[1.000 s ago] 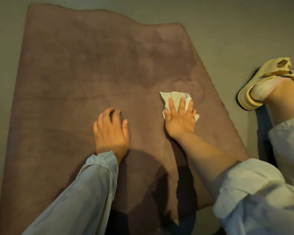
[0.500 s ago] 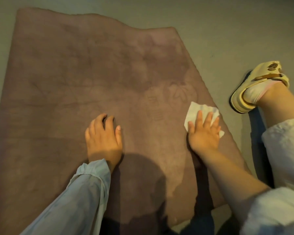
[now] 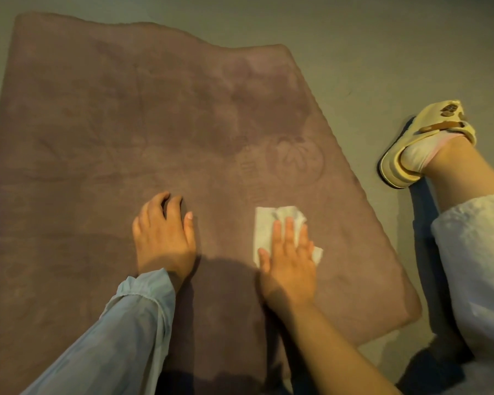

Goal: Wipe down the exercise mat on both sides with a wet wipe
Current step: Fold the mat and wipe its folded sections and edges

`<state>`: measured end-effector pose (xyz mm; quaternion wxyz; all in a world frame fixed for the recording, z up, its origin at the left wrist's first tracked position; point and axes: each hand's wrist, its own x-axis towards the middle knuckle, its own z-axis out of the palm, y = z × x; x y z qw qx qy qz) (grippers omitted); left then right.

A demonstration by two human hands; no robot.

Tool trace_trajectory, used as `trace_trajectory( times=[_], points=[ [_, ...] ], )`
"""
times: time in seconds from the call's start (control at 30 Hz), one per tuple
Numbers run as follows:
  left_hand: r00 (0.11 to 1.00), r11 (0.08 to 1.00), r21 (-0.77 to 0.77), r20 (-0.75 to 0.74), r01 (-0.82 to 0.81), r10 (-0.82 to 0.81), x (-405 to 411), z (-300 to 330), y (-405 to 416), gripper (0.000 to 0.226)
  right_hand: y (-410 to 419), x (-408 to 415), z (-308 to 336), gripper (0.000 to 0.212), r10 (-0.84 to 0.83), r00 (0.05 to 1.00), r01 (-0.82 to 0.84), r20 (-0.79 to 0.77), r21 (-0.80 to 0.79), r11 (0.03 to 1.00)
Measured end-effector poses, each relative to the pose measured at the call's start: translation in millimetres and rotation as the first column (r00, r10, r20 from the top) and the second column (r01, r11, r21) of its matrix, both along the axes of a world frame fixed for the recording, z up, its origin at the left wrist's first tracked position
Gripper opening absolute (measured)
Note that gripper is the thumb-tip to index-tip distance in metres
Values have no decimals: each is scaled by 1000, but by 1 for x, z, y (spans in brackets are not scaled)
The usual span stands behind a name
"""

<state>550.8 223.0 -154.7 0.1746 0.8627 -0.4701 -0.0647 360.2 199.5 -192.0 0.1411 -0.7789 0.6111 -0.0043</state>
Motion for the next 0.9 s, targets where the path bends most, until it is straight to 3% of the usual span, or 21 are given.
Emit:
trace_trajectory(
  times=[0.1,0.2,0.4,0.5,0.57,0.6,0.77,0.9],
  points=[
    [1000,1000,-25,-6,-6,6,-1,0,1,36,-38,-38,-1,61,-260,960,261,-102,4,965],
    [1000,999,-34,12,-2,2,0,0,1,41,-98,-56,2,61,-359,924,365,-134,22,931],
    [1000,999,-33,15,-22,23,-2,0,-3,46,-158,-33,6,60,-334,937,343,-105,92,935],
    [999,998,-55,17,-27,28,-4,0,-2,44,-143,-18,2,59,-26,998,30,-52,68,997],
    [1000,998,-63,17,-24,25,-4,0,-1,44,-141,-23,0,59,135,990,-133,-45,44,990],
    [1000,998,-65,22,-16,18,-4,0,-1,43,-149,-29,1,60,128,990,-127,-57,33,991],
    [997,994,-106,83,17,-9,-5,-2,0,40,-204,-40,8,60,-201,974,208,-107,52,977],
    [994,996,-90,111,-3,13,-5,-4,-1,47,-222,-20,3,60,-242,964,250,-113,68,966]
  ],
)
